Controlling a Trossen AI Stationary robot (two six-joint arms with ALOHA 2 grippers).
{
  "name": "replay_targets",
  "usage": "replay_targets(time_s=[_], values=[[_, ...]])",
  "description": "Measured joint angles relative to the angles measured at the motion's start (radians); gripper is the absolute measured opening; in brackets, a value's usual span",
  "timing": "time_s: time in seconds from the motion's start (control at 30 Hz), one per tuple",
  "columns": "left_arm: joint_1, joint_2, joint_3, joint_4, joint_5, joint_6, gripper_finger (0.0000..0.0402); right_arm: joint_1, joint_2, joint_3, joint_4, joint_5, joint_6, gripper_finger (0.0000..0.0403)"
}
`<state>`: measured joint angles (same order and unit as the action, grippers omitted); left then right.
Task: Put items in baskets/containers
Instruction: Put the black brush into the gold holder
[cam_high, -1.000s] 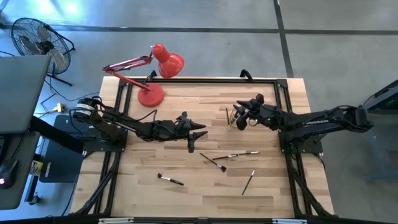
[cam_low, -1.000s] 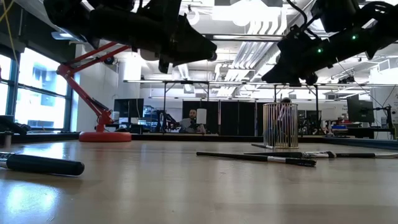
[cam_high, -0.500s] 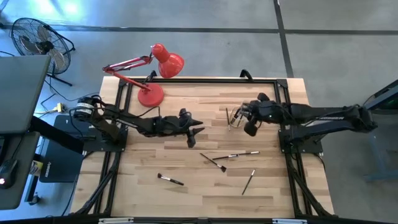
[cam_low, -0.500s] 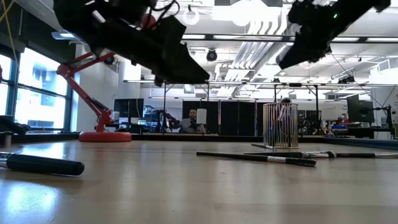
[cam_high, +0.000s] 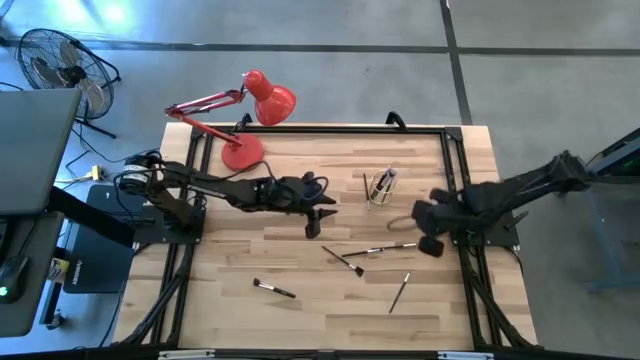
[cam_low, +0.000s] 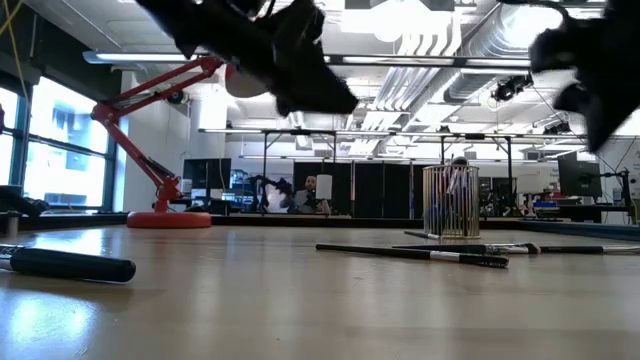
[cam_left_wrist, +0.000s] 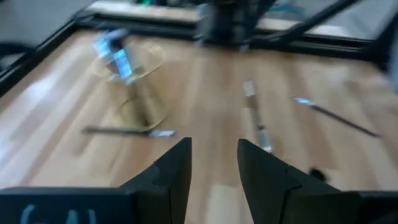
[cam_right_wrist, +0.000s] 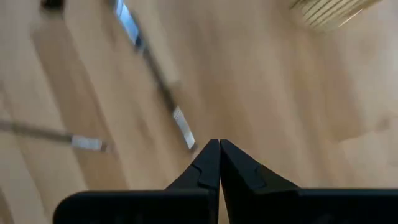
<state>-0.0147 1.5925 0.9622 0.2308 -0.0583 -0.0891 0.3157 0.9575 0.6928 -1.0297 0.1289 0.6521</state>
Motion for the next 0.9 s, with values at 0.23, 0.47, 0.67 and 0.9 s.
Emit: replay_targets(time_s=[0.23,0.47,0.67,0.9], values=[[-0.026,0.000,0.018,-0.004,0.044,0.059,0.0128,0.168,0.066,-0.113,0.118,-0.004,0.055,0.0001],[-0.026,0.000,0.018,-0.002,0.041,0.057,0.0128,0.219,0.171,-0.120,0.144,0.021,0.018,0.0010],[-0.025,0.000,0.018,-0.002,0.041,0.048,0.0128,0.220,0.271,-0.120,0.186,0.068,-0.054,0.0039],[-0.025,0.000,0.018,-0.002,0.049,0.028,0.0128,0.220,0.343,-0.120,0.221,0.061,-0.141,0.0079]])
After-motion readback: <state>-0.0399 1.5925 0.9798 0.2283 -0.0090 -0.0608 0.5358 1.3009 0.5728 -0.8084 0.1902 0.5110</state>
